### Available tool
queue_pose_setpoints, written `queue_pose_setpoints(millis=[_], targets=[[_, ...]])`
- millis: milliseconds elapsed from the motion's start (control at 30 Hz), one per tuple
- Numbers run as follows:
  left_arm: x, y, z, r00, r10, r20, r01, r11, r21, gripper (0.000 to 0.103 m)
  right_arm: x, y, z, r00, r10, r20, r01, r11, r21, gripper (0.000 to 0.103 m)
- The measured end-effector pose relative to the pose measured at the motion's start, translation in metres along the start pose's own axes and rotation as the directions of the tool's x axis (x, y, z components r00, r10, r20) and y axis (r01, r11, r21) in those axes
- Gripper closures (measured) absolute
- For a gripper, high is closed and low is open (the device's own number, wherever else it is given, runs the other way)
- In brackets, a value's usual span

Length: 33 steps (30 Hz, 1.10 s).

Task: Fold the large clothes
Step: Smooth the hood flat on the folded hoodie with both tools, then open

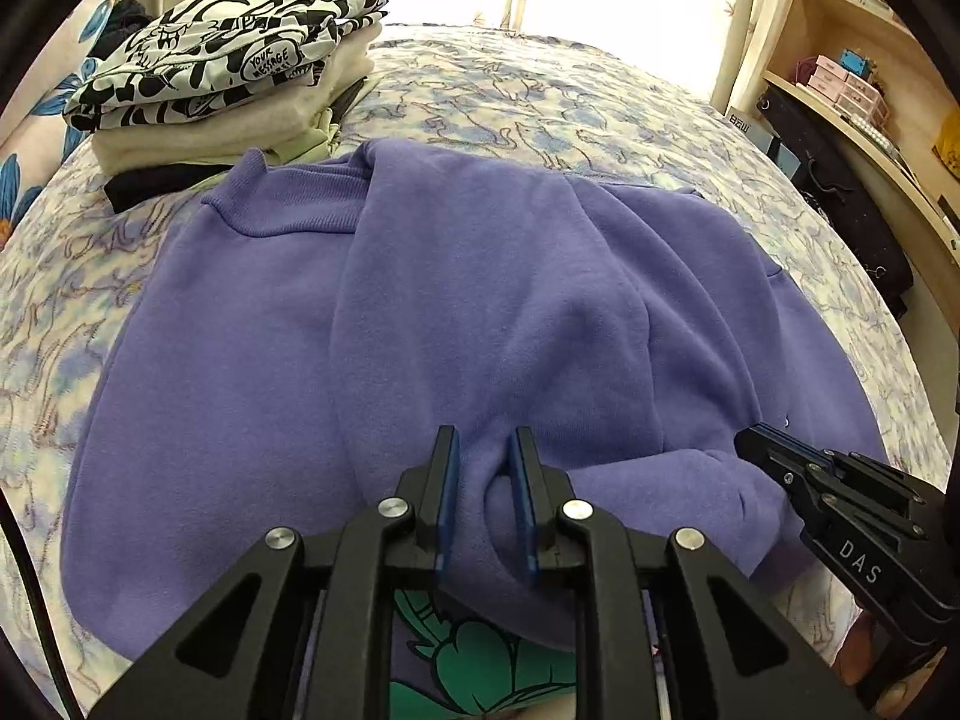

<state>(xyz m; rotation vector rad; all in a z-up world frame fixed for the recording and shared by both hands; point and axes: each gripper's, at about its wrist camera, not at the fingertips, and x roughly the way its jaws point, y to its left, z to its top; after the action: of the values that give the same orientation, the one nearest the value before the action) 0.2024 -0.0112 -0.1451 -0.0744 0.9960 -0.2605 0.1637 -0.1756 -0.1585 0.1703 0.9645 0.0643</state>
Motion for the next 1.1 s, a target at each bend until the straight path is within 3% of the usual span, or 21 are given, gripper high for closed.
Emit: queue_pose_setpoints(millis=[100,233,567,967,1100], targets=[[-0.010,-0.003,0.001,1.000,0.002,0.000,-0.002,1.000,-0.001,0.076,-0.010,0.006,0.001,1.000,-0.006,0.017,0.006,1.000,-0.001,0.096],[-0.034,-0.008,0.001,0.999,-0.006,0.033,0.006,1.000,-0.012,0.040,-0.032,0.014,0.002,0.999,-0.004,0.052,0.004,1.000,0.003,0.096],[-0.088,-0.010,-0.019,0.998,0.031,0.052,-0.031,1.000,-0.003,0.035,-0.089,0.029,-0.020,0.993,0.018,0.116,-0.018,1.000,-0.002,0.096],[-0.135,0.009,-0.057,0.997,0.068,0.048,-0.067,0.997,-0.027,0.033,-0.113,0.048,-0.051,0.997,0.002,0.081,0.002,0.999,-0.047,0.096],[-0.141,0.018,-0.067,0.997,0.066,0.050,-0.064,0.997,-0.049,0.027,-0.112,0.055,-0.059,0.998,0.019,0.061,-0.015,0.999,-0.052,0.096]])
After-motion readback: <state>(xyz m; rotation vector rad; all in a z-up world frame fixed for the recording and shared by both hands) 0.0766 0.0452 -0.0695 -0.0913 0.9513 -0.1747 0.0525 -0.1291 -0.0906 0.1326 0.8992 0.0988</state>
